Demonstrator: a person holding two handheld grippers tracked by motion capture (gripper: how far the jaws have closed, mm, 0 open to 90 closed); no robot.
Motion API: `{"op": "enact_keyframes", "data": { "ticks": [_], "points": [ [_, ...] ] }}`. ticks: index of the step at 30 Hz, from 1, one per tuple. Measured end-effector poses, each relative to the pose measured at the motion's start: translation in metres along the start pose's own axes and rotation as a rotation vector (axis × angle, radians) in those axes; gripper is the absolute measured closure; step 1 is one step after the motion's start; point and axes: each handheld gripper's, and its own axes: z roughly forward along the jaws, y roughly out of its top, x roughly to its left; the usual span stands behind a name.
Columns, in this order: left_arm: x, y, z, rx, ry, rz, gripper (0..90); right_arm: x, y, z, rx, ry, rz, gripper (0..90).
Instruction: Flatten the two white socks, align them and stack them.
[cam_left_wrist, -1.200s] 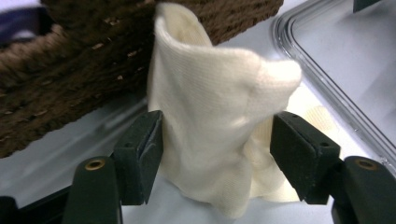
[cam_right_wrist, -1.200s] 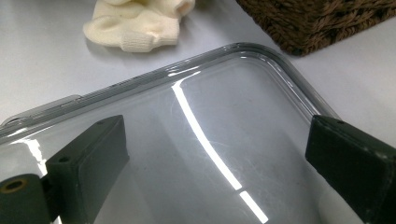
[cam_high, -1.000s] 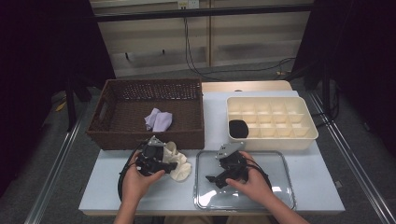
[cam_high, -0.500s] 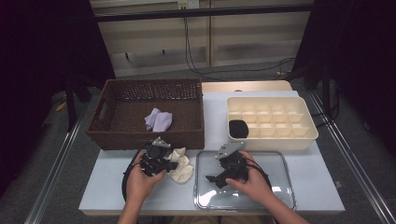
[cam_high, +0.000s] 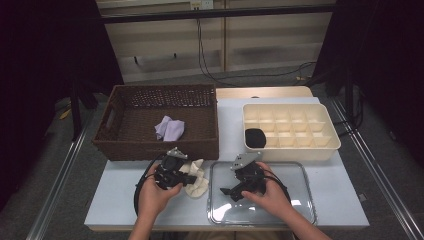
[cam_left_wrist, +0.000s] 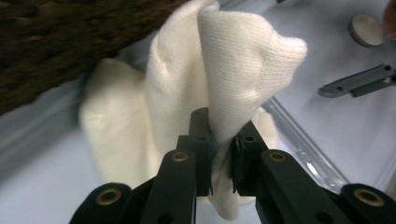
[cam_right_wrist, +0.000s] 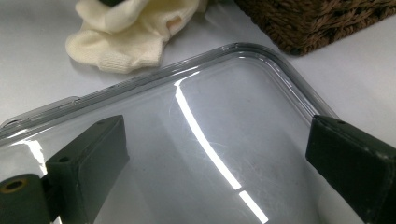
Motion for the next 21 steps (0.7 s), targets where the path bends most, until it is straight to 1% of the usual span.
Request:
{"op": "enact_keyframes", "data": {
  "ticks": [1, 2, 4, 5, 6, 7, 8, 9, 10, 11, 12, 13, 15, 17, 19, 20, 21],
  "points": [
    [0.001, -0.001, -0.002, -0.001, 0.002, -0.005, 80.3, 0.000, 0.000, 0.000, 0.000, 0.000, 0.000, 5.0],
    [0.003, -0.002, -0.004, -0.008, 0.013, -0.007, 80.1, 0.000, 0.000, 0.000, 0.000, 0.000, 0.000, 4.9],
    [0.005, -0.003, -0.007, -0.007, 0.027, -0.003, 78.4, 0.000, 0.000, 0.000, -0.001, -0.004, 0.000, 4.9],
    [0.006, -0.004, -0.006, -0.013, 0.024, -0.014, 74.7, 0.000, 0.000, 0.001, -0.001, -0.005, -0.003, 4.9],
    [0.007, -0.005, -0.005, -0.013, 0.026, -0.017, 65.3, 0.000, 0.000, 0.001, -0.001, -0.005, -0.001, 4.8],
    [0.007, -0.005, -0.003, -0.024, 0.028, -0.029, 55.6, 0.000, 0.001, 0.001, 0.000, -0.005, -0.001, 4.8],
    [0.007, -0.005, -0.001, -0.016, 0.017, -0.028, 51.7, 0.000, 0.001, 0.001, 0.004, -0.008, 0.000, 4.8],
    [0.006, -0.005, 0.001, -0.021, 0.001, -0.031, 48.6, 0.000, 0.001, 0.001, 0.005, -0.008, 0.004, 4.8],
    [0.005, -0.004, 0.003, -0.031, -0.019, -0.037, 43.3, 0.000, 0.001, 0.001, 0.003, -0.006, 0.005, 4.8],
    [0.004, -0.004, 0.004, -0.039, -0.026, -0.023, 40.2, 0.000, 0.001, 0.001, 0.003, -0.005, 0.006, 4.8],
    [0.003, -0.003, 0.006, -0.044, -0.012, -0.009, 38.0, 0.000, 0.001, 0.001, 0.003, -0.009, 0.001, 4.8],
    [0.002, -0.003, 0.008, -0.033, -0.002, 0.011, 35.5, 0.000, 0.001, 0.001, 0.001, -0.005, 0.005, 4.8],
    [0.001, -0.004, 0.015, -0.021, 0.020, 0.032, 31.3, 0.000, 0.001, 0.001, 0.005, -0.008, 0.003, 4.8],
    [-0.001, -0.005, 0.022, -0.010, 0.014, 0.050, 30.6, 0.000, 0.001, 0.001, 0.005, -0.008, 0.004, 4.8],
    [-0.008, -0.006, 0.025, -0.007, 0.055, 0.100, 30.7, 0.000, 0.001, 0.001, 0.003, -0.006, 0.004, 4.8],
    [-0.012, -0.006, 0.026, 0.009, 0.089, 0.132, 31.0, 0.000, 0.001, 0.001, 0.005, -0.008, 0.003, 4.8],
    [-0.016, -0.006, 0.028, 0.015, 0.116, 0.159, 31.4, 0.000, 0.001, 0.001, 0.005, -0.008, 0.004, 4.8]
  ]
}}
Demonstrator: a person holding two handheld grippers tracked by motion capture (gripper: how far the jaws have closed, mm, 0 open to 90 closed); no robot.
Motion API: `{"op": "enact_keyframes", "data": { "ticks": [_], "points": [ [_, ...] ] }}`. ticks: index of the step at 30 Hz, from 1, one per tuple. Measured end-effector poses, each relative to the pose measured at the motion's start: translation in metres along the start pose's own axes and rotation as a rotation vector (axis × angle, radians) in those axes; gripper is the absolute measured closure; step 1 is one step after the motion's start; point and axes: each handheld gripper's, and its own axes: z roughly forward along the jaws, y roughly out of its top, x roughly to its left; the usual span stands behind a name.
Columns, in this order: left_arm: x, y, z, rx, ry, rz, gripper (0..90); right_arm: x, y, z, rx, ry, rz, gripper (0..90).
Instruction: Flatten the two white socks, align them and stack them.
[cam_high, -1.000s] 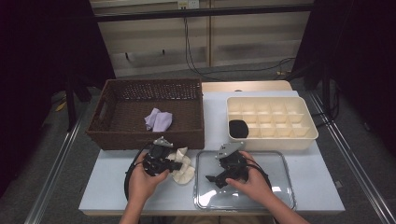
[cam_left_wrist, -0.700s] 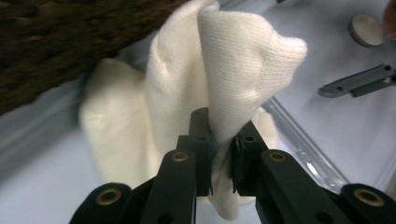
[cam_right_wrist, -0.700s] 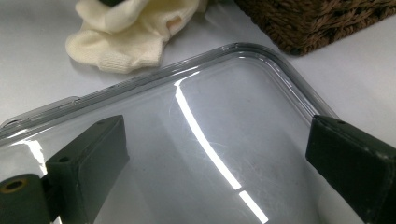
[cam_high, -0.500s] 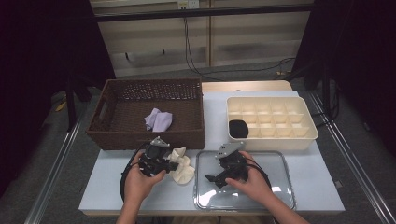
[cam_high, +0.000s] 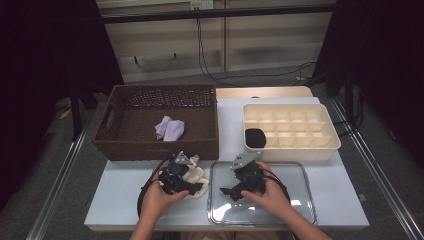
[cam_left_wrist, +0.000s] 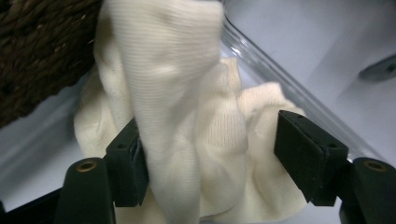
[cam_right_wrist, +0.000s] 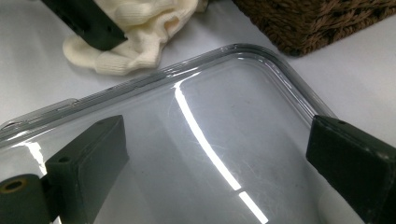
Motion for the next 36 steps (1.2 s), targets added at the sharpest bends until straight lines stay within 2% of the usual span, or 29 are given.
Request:
{"op": "enact_keyframes", "data": {
  "ticks": [1, 4, 5, 8, 11, 14, 17, 19, 20, 22, 24, 29, 32, 35, 36],
  "points": [
    [-0.003, 0.001, 0.001, 0.008, 0.018, 0.014, 32.2, 0.000, 0.000, 0.000, -0.001, 0.003, 0.001, 4.8],
    [-0.005, 0.001, 0.000, 0.012, 0.019, 0.014, 36.1, 0.000, 0.000, 0.000, -0.005, 0.004, 0.003, 4.8],
    [-0.006, 0.001, 0.000, -0.001, 0.020, 0.010, 38.3, 0.000, 0.000, 0.000, -0.002, 0.003, 0.004, 4.8],
    [-0.006, 0.001, -0.002, -0.001, 0.013, 0.014, 51.6, 0.000, 0.001, 0.001, -0.005, 0.002, 0.001, 4.7],
    [-0.004, 0.002, -0.004, 0.016, 0.000, -0.012, 61.6, 0.000, 0.001, 0.001, -0.005, 0.002, -0.001, 4.7],
    [-0.001, 0.003, -0.005, 0.018, -0.035, -0.073, 74.3, 0.000, 0.001, 0.001, -0.005, 0.002, 0.002, 4.7],
    [0.002, 0.005, -0.007, 0.028, -0.068, -0.108, 77.6, 0.000, 0.001, 0.001, -0.004, 0.003, 0.001, 4.7],
    [0.004, 0.007, -0.010, 0.020, -0.123, -0.139, 78.6, 0.000, 0.001, 0.001, -0.004, 0.003, 0.002, 4.8],
    [0.004, 0.008, -0.013, 0.012, -0.152, -0.146, 78.7, 0.000, 0.001, 0.001, -0.005, 0.003, 0.002, 4.7],
    [0.003, 0.012, -0.016, -0.010, -0.178, -0.145, 78.6, 0.000, 0.001, 0.001, -0.005, 0.002, -0.001, 4.7],
    [0.000, 0.017, -0.019, -0.043, -0.216, -0.160, 78.6, 0.000, 0.001, 0.001, -0.006, 0.001, 0.002, 4.7],
    [-0.001, 0.023, -0.022, -0.082, -0.260, -0.173, 78.6, 0.000, 0.001, 0.001, -0.005, 0.001, 0.002, 4.7],
    [0.000, 0.025, -0.020, -0.094, -0.266, -0.186, 78.7, 0.000, 0.001, 0.001, -0.005, 0.001, 0.004, 4.4],
    [-0.002, 0.029, -0.018, -0.102, -0.297, -0.185, 78.6, 0.000, 0.001, 0.001, -0.003, 0.006, -0.009, 2.9],
    [-0.003, 0.030, -0.017, -0.109, -0.320, -0.185, 78.6, 0.001, 0.001, 0.001, 0.000, 0.011, -0.002, 2.6]
  ]
}}
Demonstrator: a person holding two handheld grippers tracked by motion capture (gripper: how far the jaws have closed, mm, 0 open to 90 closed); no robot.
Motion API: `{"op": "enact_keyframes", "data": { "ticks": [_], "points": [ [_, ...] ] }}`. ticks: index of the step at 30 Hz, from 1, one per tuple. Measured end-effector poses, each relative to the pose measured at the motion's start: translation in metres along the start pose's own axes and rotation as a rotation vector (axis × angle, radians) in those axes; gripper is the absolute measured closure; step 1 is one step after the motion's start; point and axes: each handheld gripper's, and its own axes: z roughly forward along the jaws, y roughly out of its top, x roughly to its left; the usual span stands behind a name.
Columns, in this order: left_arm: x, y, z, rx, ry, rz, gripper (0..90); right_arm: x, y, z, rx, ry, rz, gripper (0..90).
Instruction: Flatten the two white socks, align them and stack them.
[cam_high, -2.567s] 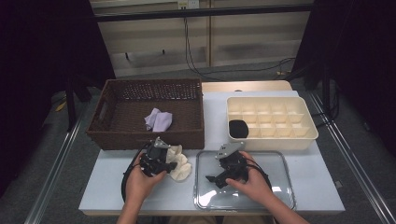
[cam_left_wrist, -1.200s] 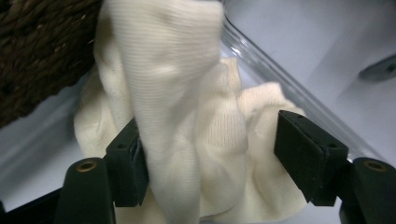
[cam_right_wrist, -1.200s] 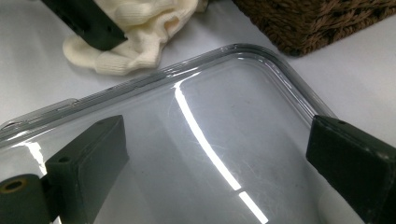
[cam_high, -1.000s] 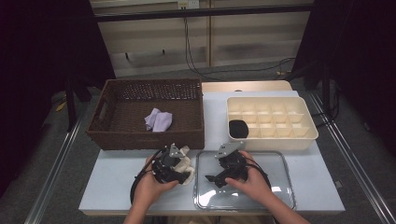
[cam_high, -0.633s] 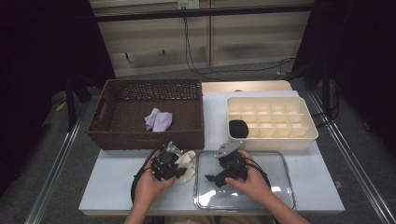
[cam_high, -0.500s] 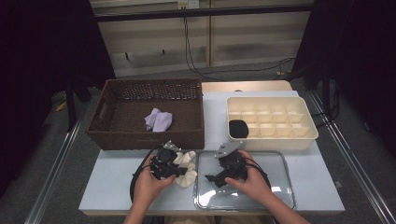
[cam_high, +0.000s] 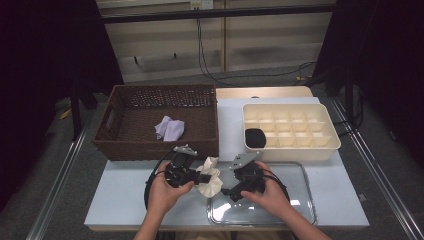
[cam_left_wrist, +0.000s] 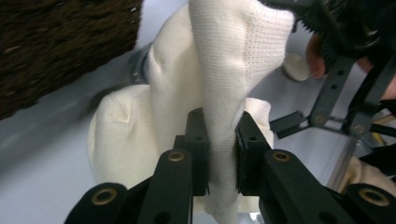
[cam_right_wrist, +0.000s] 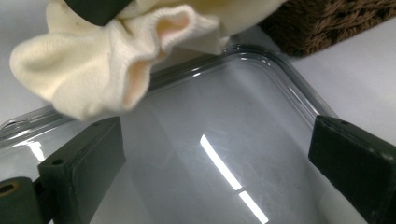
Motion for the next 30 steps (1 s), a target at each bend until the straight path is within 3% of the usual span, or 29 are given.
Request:
{"op": "enact_keyframes", "data": {
  "ticks": [5, 8, 11, 14, 17, 18, 26, 30],
  "points": [
    [-0.008, 0.007, 0.003, -0.008, -0.034, 0.026, 78.5, 0.000, -0.002, -0.004, -0.006, 0.016, 0.002, 5.2],
    [-0.007, 0.007, 0.011, 0.004, -0.027, 0.026, 77.1, -0.003, -0.005, -0.009, -0.031, 0.015, 0.037, 9.0],
    [-0.003, 0.004, 0.018, 0.021, -0.024, 0.025, 71.2, -0.007, -0.006, -0.014, -0.040, 0.008, 0.040, 13.5],
    [0.000, 0.002, 0.019, 0.032, -0.004, 0.031, 62.0, -0.008, -0.005, -0.017, -0.052, 0.027, 0.047, 22.7],
    [0.002, 0.001, 0.016, 0.033, 0.048, 0.046, 51.8, -0.007, -0.004, -0.015, -0.050, 0.040, 0.031, 29.8],
    [0.003, 0.000, 0.013, 0.021, 0.053, 0.031, 49.6, -0.007, -0.004, -0.015, -0.052, 0.038, 0.033, 30.4],
    [0.014, -0.007, -0.001, -0.026, 0.132, 0.009, 45.9, -0.010, -0.001, -0.015, -0.056, 0.040, 0.032, 32.7],
    [0.020, -0.009, -0.003, -0.028, 0.153, -0.012, 42.8, -0.009, -0.001, -0.016, -0.043, 0.039, 0.026, 33.6]
  ]
}}
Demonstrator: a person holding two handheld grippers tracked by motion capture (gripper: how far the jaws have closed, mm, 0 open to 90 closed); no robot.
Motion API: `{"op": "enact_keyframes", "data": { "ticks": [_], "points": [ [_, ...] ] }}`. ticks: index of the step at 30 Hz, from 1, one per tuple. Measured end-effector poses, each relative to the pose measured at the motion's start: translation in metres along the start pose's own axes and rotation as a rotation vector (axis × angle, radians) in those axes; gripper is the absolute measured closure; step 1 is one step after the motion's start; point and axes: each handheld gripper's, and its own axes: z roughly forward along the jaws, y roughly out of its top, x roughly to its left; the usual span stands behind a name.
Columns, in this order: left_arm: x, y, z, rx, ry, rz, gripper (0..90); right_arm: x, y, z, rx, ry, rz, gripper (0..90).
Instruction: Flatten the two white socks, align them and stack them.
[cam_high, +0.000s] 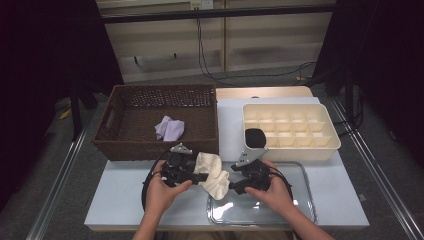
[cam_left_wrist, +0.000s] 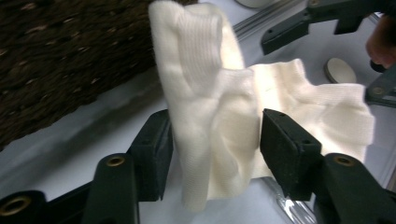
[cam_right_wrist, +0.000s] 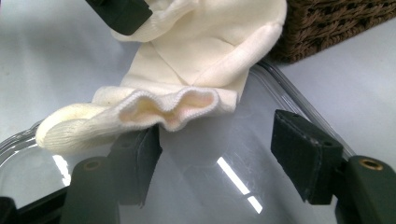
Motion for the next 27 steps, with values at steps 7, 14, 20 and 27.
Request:
{"op": "enact_keyframes", "data": {
  "ticks": [7, 14, 20, 27],
  "points": [
    [0.005, -0.001, -0.008, -0.017, 0.030, -0.011, 35.6, -0.001, -0.001, -0.001, -0.006, 0.016, 0.009, 35.7],
    [-0.007, 0.003, -0.014, -0.052, 0.015, 0.030, 30.4, 0.000, 0.002, 0.001, -0.021, 0.023, 0.026, 34.4],
    [-0.025, 0.004, 0.005, 0.001, -0.061, 0.095, 28.8, 0.000, 0.004, 0.003, -0.030, 0.022, 0.057, 31.3],
    [-0.030, 0.002, 0.021, 0.055, -0.075, 0.116, 35.5, -0.001, 0.004, 0.002, -0.053, 0.021, 0.081, 31.4]
  ]
}}
